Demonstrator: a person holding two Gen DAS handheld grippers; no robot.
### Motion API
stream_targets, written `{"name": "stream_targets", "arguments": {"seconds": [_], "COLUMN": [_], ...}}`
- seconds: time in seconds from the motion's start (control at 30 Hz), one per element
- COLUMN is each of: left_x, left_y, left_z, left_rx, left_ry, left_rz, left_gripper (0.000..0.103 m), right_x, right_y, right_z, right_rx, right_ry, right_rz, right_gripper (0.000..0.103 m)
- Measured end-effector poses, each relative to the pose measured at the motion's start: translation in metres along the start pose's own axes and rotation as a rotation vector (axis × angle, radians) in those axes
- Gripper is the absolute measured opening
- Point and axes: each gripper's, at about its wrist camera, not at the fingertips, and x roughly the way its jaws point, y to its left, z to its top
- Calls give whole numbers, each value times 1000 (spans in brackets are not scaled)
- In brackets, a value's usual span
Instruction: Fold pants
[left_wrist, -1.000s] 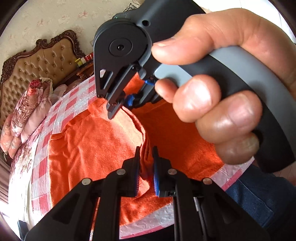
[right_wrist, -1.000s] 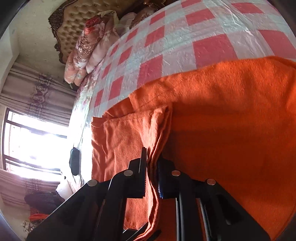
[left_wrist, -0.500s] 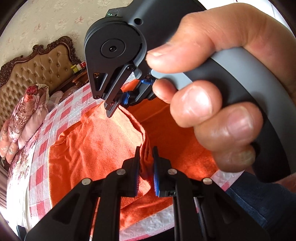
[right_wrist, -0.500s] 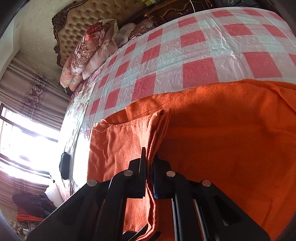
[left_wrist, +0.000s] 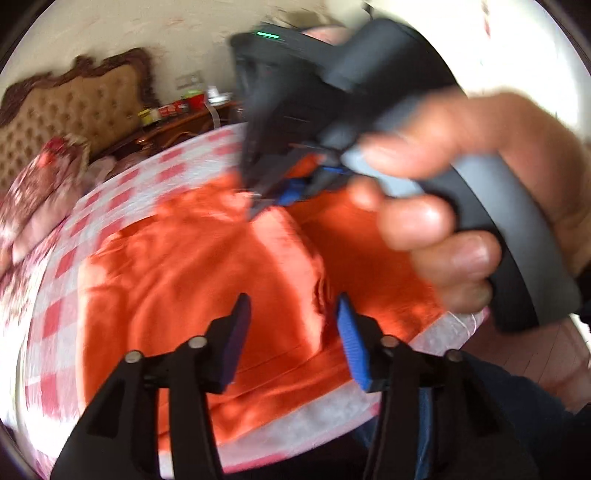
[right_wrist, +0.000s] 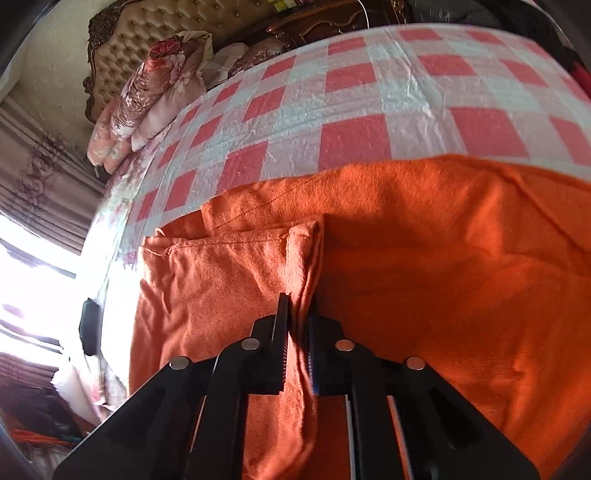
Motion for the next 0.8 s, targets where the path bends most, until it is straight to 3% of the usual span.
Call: {"name": "stream_targets", "arguments": {"seconds": [0.07, 0.13, 0.27, 0.3, 0.33, 0.37, 0.4, 0.5, 0.7, 0.8], "left_x": [-19, -39, -58, -60, -64, -66, -67, -61, -39, -20], "left_y": [24, 58, 132, 150, 162, 172, 179, 188, 161, 154], "left_z": [-7, -18, -43, -46, -52, -57, -60, -64, -74, -82], "left_rx": [-69, -147, -313, -355, -398, -439, -464, -512, -454, -430], "left_ry": [-45, -83, -9, 8, 11, 24, 36, 56, 85, 143], "left_rz": [56, 149, 367, 408, 402, 373, 355, 258, 135, 143], "left_gripper": [57, 71, 72, 70, 61, 52, 37, 21, 20, 21], "right_x": [-9, -25, -47, -51, -53, -56, -57, -42, -14, -5], "right_y": [5, 10, 33, 41, 48, 54, 62, 86, 105, 98], "right_z": [-2, -4, -13, -17, -20, -26, -34, -49, -75, -81], "right_rx": [-28, -78, -199, -227, -242, -263, -293, -330, -405, -401], "right_ry": [-28, -93, -193, -213, -231, -254, -262, -213, -169, -144], "right_rz": [-58, -162, -293, -306, -306, -274, -231, -232, -337, -423], "right_gripper": [15, 17, 21, 39, 83, 98, 97, 97, 98, 98]}}
